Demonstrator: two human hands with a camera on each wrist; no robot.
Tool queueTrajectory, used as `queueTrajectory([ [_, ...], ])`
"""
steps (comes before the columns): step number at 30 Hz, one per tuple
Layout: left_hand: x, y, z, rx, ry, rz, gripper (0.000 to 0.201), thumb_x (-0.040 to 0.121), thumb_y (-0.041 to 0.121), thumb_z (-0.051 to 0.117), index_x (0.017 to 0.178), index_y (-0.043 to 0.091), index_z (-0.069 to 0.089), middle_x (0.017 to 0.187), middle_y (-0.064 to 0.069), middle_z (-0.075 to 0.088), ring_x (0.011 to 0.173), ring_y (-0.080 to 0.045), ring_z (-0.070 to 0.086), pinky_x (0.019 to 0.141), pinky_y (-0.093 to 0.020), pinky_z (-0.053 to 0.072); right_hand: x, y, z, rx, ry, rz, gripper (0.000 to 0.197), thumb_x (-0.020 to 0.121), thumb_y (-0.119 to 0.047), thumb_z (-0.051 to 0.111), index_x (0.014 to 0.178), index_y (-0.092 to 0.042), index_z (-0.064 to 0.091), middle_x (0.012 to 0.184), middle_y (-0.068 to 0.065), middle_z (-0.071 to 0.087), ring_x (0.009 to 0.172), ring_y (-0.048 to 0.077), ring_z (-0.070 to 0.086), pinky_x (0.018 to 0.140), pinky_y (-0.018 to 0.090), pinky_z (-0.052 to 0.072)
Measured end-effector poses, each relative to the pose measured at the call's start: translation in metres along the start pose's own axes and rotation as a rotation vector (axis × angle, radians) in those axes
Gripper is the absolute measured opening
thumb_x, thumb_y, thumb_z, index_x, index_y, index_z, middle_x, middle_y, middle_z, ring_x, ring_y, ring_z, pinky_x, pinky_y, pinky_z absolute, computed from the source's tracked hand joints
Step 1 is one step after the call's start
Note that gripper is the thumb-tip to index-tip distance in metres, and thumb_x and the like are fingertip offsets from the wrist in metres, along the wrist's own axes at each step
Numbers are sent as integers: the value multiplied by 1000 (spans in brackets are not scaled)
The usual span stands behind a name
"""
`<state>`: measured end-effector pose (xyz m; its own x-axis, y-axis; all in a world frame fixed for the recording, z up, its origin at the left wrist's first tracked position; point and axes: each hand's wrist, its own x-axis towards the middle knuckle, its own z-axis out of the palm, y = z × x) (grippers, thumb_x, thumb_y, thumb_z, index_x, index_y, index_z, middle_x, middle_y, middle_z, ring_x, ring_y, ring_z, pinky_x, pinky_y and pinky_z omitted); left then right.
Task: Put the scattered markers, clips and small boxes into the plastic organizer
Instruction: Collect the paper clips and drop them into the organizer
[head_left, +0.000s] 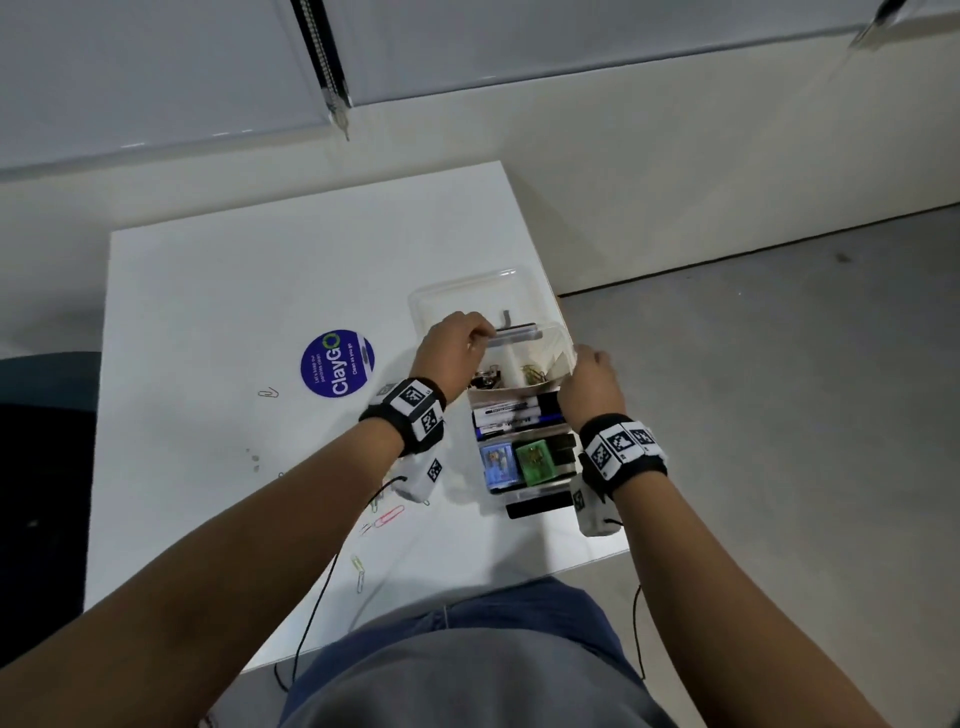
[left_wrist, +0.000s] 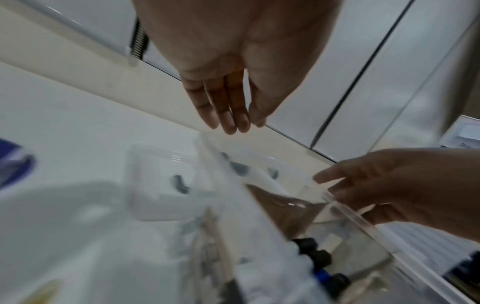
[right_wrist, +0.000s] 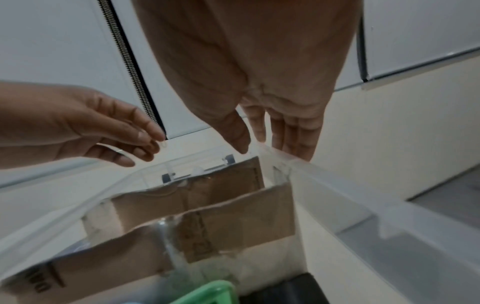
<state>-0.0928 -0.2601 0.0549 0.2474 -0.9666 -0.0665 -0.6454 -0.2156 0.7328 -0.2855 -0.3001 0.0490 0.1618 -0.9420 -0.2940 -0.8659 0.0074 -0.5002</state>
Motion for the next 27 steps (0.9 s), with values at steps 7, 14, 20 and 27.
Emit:
queueTrajectory([
  [7, -69, -122, -64, 190, 14, -335, 11, 91, 13, 53, 97, 9, 61, 103, -12, 65, 94, -29, 61, 78, -32, 45, -44, -69, 25, 131, -17, -381, 36, 93, -4, 49, 127, -12, 55, 129, 10, 52, 112, 23, 56, 93, 33, 48],
  [14, -190, -177, -65, 475, -793, -362, 40, 82, 49, 68, 80, 20, 41, 83, 4, 52, 80, -20, 50, 70, -32, 39, -99, -99, 125, -417, -641, -576, 27, 92, -4, 43, 115, -6, 57, 115, 17, 61, 105, 35, 61, 80, 36, 47],
  [20, -228, -185, -31, 536, -741, -202, 34, 86, 43, 64, 93, 14, 48, 99, -6, 61, 90, -26, 57, 69, -33, 41, -112, -83, 176, -573, -718, -466, 44, 94, -2, 41, 138, 1, 39, 137, 24, 43, 117, 36, 56, 98, 39, 46],
  [27, -186, -204, -66, 333, -461, -238, 22, 93, 35, 56, 80, 20, 46, 81, 1, 54, 77, -21, 52, 65, -30, 37, -89, -105, 186, -311, -502, -348, 33, 93, -12, 44, 124, -13, 53, 127, 11, 51, 114, 30, 54, 94, 40, 49],
])
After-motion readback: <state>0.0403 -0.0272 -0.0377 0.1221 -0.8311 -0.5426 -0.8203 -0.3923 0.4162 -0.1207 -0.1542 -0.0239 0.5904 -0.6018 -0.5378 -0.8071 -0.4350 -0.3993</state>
